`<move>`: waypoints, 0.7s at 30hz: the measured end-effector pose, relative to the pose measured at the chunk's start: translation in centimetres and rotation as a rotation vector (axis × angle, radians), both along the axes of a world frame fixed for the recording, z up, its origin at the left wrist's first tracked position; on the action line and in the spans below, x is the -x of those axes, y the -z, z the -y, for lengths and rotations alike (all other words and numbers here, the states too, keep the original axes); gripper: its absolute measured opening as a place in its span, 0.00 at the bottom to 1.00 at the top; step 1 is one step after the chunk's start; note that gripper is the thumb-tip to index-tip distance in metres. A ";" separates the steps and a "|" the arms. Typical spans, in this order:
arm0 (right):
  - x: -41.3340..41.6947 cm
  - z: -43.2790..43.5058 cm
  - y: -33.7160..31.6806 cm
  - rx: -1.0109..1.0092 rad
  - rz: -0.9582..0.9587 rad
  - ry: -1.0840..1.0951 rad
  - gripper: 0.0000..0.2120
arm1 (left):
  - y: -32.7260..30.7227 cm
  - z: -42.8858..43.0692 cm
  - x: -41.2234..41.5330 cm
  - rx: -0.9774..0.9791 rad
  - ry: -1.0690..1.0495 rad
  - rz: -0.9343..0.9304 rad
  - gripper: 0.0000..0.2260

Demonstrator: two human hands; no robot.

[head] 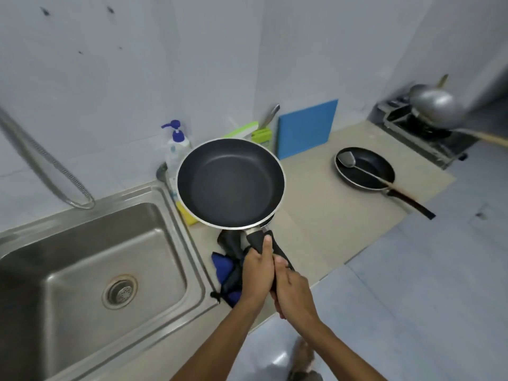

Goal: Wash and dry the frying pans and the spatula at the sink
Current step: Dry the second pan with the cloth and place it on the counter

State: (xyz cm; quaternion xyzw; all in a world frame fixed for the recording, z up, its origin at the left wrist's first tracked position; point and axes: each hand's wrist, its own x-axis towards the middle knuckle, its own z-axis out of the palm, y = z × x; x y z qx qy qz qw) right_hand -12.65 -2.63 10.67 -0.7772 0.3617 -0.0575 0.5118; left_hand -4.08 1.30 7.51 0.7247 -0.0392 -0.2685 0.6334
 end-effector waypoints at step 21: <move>4.4 36.0 10.2 0.037 -0.167 -0.078 0.26 | 11.1 35.1 4.3 -0.271 0.066 -0.180 0.37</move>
